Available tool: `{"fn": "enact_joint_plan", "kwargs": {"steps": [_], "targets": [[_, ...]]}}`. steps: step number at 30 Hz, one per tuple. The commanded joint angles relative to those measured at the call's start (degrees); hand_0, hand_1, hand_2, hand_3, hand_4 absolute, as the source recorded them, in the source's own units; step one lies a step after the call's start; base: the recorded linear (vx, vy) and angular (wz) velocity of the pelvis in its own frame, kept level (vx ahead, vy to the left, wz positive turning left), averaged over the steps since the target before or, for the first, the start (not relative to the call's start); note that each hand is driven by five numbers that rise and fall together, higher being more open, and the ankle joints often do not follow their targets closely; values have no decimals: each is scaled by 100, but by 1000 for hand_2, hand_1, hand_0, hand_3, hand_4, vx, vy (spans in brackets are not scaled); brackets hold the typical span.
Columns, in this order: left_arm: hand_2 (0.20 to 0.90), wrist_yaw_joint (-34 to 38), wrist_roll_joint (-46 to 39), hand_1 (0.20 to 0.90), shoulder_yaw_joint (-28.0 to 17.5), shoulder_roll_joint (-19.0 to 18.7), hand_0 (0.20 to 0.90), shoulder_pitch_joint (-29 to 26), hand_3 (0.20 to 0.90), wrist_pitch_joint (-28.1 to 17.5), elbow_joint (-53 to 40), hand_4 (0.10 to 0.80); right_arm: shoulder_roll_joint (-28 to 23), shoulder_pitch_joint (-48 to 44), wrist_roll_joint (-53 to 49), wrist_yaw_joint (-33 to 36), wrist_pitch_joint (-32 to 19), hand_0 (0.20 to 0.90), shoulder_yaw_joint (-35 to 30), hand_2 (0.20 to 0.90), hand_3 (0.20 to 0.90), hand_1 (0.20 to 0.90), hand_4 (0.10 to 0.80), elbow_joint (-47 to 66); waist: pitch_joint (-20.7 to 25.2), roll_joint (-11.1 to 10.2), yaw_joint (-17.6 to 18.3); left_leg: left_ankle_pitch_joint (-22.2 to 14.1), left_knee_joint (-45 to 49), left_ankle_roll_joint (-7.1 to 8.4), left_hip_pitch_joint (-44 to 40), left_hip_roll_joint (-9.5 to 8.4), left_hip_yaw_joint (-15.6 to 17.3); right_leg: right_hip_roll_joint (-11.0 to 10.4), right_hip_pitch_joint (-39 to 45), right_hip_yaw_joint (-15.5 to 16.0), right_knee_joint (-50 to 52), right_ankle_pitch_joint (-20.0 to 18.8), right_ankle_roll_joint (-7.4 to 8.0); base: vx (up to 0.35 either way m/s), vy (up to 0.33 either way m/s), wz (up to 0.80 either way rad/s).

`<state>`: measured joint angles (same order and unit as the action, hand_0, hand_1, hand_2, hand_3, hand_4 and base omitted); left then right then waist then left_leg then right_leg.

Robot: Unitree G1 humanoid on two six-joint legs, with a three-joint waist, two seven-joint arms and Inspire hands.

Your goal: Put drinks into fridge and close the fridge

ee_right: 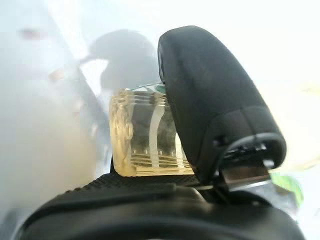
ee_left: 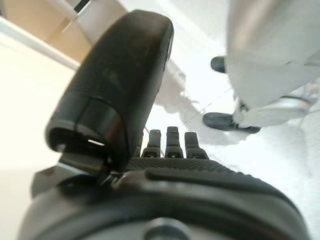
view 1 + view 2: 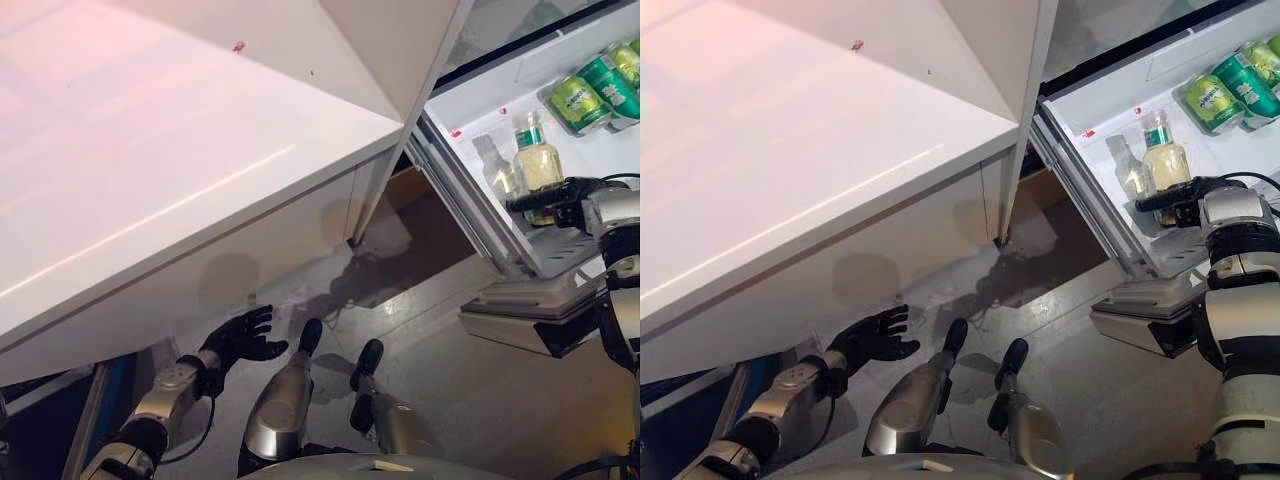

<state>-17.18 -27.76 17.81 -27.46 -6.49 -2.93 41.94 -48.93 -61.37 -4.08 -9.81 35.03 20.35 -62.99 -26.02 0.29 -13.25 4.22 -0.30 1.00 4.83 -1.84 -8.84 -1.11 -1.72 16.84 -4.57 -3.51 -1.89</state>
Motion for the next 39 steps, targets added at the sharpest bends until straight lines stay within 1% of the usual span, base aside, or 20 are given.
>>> {"fn": "enact_joint_plan", "kwargs": {"steps": [1, 2, 8, 11, 13, 16, 19, 20, 23, 25, 26, 28, 29, 31, 32, 33, 34, 35, 36, 39], "targets": [[900, -53, 161, 900, 58, -209, 900, 409, 900, -286, -105, 800, -1149, -648, 897, -77, 426, 568, 684, 568, 513, 568, 413, -8, 157, -53, 147, -451, 536, -187, 361, -96, 363, -40, -422, -176, 1440, 858, 97, 0, 0, 0], [900, -60, 154, 900, 59, -206, 900, 404, 900, -284, -99, 800, -1138, -663, 906, -104, 448, 900, 698, 900, 900, 900, 800, -20, 155, -52, 145, -451, 532, -187, 355, -95, 365, -40, -417, -178, 1437, 858, 97, 0, 0, 0], [900, -41, 243, 900, 37, -183, 900, 404, 900, -224, -70, 800, -1060, -844, 897, -273, 387, 900, 781, 900, 900, 900, 800, -208, 166, -87, 93, -470, 483, -181, 262, -85, 372, -33, -306, -172, 1370, 860, 109, 0, -3, -1], [900, 94, 342, 900, 8, -163, 900, 414, 900, -210, -9, 800, -1046, -886, 735, -341, 321, 900, 777, 900, 900, 900, 800, -237, 209, -126, 94, -485, 447, -179, 172, -74, 385, -23, -219, -179, 1326, 858, 119, 4, -8, -3], [900, 178, 399, 900, -36, -153, 900, 431, 900, -195, 39, 800, -1045, -883, 496, -314, 255, 900, 756, 900, 900, 900, 800, -246, 241, -145, 92, -490, 425, -178, 124, -71, 394, -21, -173, -180, 1297, 852, 127, 0, 0, 0], [900, 258, 496, 900, -163, -157, 900, 466, 900, -100, 123, 800, -1087, -868, -128, -281, 87, 900, 653, 900, 900, 900, 800, -129, 324, -199, 111, -505, 386, -176, 30, -59, 421, -14, -90, -188, 1249, 843, 142, 0, 0, 0], [900, 289, 695, 900, -325, -114, 900, 514, 900, 58, 352, 800, -1183, -791, -882, 13, -318, 900, 466, 900, 900, 900, 800, 282, 497, -297, 190, -545, 334, -175, -128, -52, 460, -5, 27, -227, 1209, 853, 162, -3, 3, -2], [900, 293, 752, 900, -348, -104, 900, 522, 900, 70, 396, 800, -1214, -770, -968, 68, -411, 900, 429, 900, 900, 900, 800, 366, 550, -317, 215, -535, 323, -177, -128, -55, 459, -5, 28, -224, 1187, 834, 169, 1, 9, -8], [900, 317, 1024, 900, -423, -34, 900, 600, 900, 99, 653, 800, -1359, -606, -1571, 435, -913, 900, 190, 900, 900, 900, 800, 948, 802, -420, 331, -599, 260, -177, -324, -72, 516, -2, 170, -316, 1130, 848, 213, 2, 15, -14], [900, 308, 1070, 900, -444, -3, 900, 627, 900, 130, 701, 800, -1422, -553, -1863, 576, -993, 900, 88, 900, 900, 900, 800, 1231, 931, -446, 396, -595, 232, -179, -356, -80, 534, -6, 191, -347, 1088, 823, 233, -2, 39, -18], [900, 288, 1108, 900, -450, 36, 900, 661, 900, 122, 755, 800, -1497, -451, -2045, 706, -1226, 900, -50, 900, 900, 900, 800, 1428, 1043, -456, 455, -613, 204, -180, -421, -89, 564, -6, 234, -394, 1054, 812, 257, 8, 55, -18], [900, 234, 1185, 900, -470, 118, 900, 735, 900, 69, 854, 800, -1608, -270, -2634, 1080, -1489, 900, -344, 900, 900, 900, 800, 1970, 1251, -458, 577, -651, 154, -181, -535, -93, 658, -9, 305, -480, 984, 792, 302, 13, 72, -24], [900, 214, 1217, 900, -473, 129, 900, 744, 900, 55, 872, 800, -1612, -212, -2700, 1122, -1527, 900, -421, 900, 900, 900, 800, 2037, 1288, -459, 594, -663, 152, -181, -553, -91, 680, -9, 317, -497, 977, 793, 309, 18, 67, -23], [900, 179, 1284, 900, -454, 193, 900, 762, 900, -9, 971, 800, -1610, 52, -3018, 1587, -1869, 900, -819, 900, 900, 900, 800, 2403, 1464, -449, 704, -723, 144, -193, -645, -94, 764, 0, 361, -588, 966, 803, 336, 31, 60, -26], [900, 176, 1300, 900, -447, 226, 900, 757, 900, 2, 1006, 800, -1605, 236, -3181, 1683, -1977, 900, -1045, 900, 900, 900, 800, 2541, 1554, -441, 757, -768, 157, -204, -690, -95, 811, 0, 382, -631, 971, 818, 350, 69, 68, -29], [900, 160, 1347, 900, -418, 262, 900, 746, 900, 28, 1009, 800, -1536, 523, -3429, 1903, -2207, 900, -1395, 900, 900, 900, 800, 2770, 1659, -427, 829, -836, 197, -219, -747, -94, 882, -7, 419, -692, 986, 843, 366, 85, 67, -26], [900, 153, 1351, 900, -396, 289, 900, 726, 900, 38, 1029, 800, -1465, 717, -3693, 1964, -2308, 900, -1631, 900, 900, 900, 800, 2921, 1717, -410, 879, -880, 222, -236, -794, -100, 918, -7, 454, -736, 990, 857, 372, 78, 61, -31], [900, 159, 1333, 900, -366, 314, 900, 707, 900, 51, 1036, 800, -1343, 916, -4024, 2222, -2699, 900, -1888, 900, 900, 900, 800, 3043, 1760, -393, 921, -933, 253, -254, -837, -105, 947, -11, 486, -779, 997, 877, 379, 63, 42, -27], [900, 161, 1338, 900, -346, 332, 900, 699, 900, 61, 1039, 800, -1230, 1092, -4108, 2350, -2977, 900, -2099, 900, 900, 900, 800, 3150, 1789, -385, 942, -985, 286, -269, -872, -110, 967, -16, 512, -812, 1007, 897, 385, 54, 31, -30], [900, 174, 1342, 900, -258, 403, 900, 687, 900, 78, 1077, 800, -802, 1595, -4230, 2758, -3464, 900, -2603, 900, 900, 900, 800, 3427, 1859, -343, 1000, -1145, 464, -332, -932, -138, 1007, -39, 565, -917, 1090, 964, 386, 53, 21, -28]]}}
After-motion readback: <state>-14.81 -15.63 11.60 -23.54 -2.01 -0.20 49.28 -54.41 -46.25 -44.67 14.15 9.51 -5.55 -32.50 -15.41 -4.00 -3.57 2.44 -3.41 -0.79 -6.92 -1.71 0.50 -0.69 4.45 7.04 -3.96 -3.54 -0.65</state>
